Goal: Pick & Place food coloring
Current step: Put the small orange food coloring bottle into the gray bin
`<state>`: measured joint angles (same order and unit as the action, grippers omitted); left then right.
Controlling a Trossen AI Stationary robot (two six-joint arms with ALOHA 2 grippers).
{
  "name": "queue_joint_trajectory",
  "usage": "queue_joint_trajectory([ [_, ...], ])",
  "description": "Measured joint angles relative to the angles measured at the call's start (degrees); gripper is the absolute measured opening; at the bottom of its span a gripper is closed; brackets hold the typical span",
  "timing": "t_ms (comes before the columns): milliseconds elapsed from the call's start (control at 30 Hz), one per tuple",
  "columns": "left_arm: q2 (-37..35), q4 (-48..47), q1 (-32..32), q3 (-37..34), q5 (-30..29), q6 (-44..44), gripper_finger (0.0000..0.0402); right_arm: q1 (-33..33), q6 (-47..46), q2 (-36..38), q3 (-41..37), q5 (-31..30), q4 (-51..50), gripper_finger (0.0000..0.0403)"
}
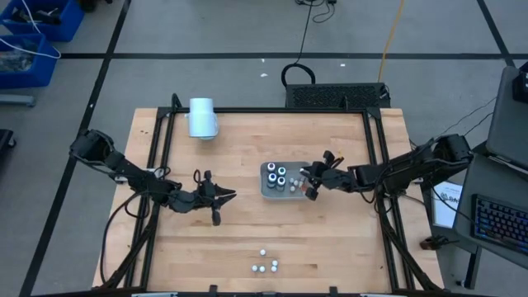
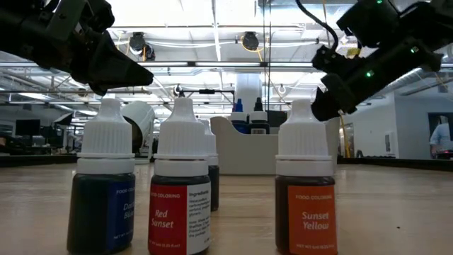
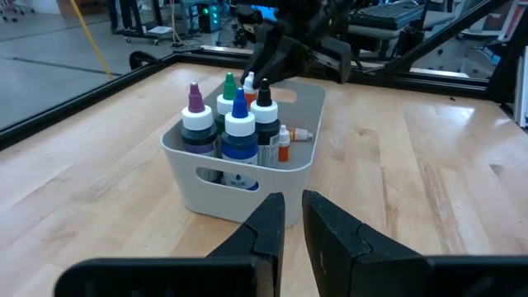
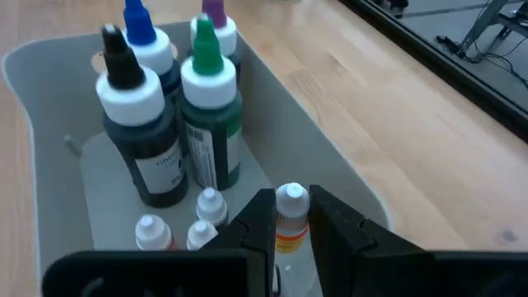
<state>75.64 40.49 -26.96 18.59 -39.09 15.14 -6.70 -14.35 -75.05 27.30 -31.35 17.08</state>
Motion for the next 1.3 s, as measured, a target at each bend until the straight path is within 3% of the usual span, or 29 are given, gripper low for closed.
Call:
queue_joint_trajectory([
  [200, 0.0, 0.0, 0.3, 0.0, 0.0, 0.0, 0.0051, 0.1, 0.2, 0.0, -3.9, 1.3, 6.7, 0.0045],
  [567, 0.0, 0.0, 3.3, 0.0, 0.1, 0.7, 0.0051, 0.7, 1.9, 0.0, -2.0, 4.7, 7.7, 0.0045],
  [900, 0.0, 0.0, 3.3, 0.0, 0.1, 0.3, 0.0051, -0.2, -0.3, -6.3, 8.2, 4.5, -7.2, 0.0045],
  [1300, 0.0, 0.0, 3.3, 0.0, 0.6, 0.1, 0.0051, 1.0, -2.1, -9.4, 10.1, -0.3, -7.1, 0.0045],
])
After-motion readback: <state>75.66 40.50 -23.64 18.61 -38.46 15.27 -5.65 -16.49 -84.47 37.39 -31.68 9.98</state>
